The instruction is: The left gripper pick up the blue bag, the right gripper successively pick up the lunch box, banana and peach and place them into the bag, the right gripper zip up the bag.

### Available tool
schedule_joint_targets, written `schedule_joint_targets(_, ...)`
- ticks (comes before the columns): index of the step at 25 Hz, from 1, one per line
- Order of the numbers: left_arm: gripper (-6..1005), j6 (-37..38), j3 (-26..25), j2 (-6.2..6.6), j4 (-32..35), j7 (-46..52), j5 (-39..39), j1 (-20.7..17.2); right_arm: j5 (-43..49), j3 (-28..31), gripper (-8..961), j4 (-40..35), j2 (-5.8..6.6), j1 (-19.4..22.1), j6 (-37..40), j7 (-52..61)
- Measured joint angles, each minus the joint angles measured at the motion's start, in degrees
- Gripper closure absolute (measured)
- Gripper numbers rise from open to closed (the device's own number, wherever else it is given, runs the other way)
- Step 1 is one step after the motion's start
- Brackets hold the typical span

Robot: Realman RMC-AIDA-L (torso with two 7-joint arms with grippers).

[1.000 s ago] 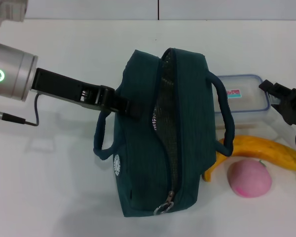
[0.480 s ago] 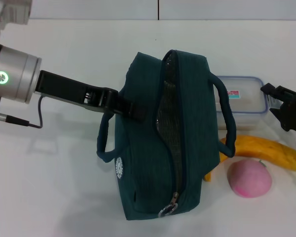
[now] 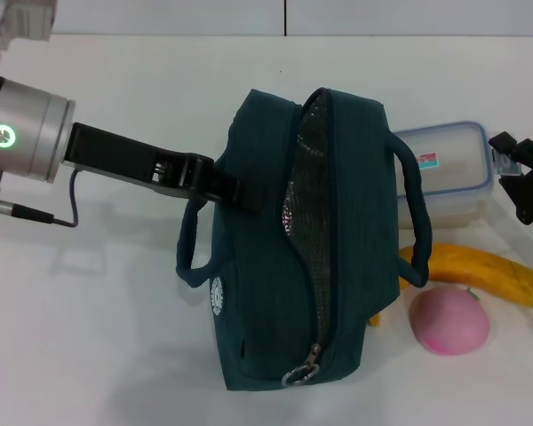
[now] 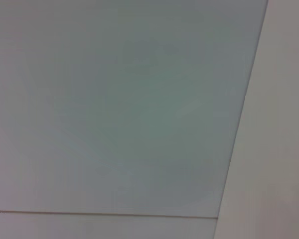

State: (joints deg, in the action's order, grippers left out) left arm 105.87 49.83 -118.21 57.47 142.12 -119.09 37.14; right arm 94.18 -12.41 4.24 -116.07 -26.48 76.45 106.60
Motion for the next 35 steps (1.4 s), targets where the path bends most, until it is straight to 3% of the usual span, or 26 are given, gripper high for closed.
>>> schedule_joint_targets(19, 964, -1.42, 0.01, 0.02, 0.02, -1.55, 0.33, 0.28, -1.54, 0.01, 803, 1.71, -0.06, 0.46, -0.14, 9.33)
schedule_joint_targets(35, 964, -1.98, -1.59, 2.53, 0.05, -1.43, 0.32, 0.56, -3.66, 2.3, 843, 2.24, 0.05, 2.24, 4.91, 10.97)
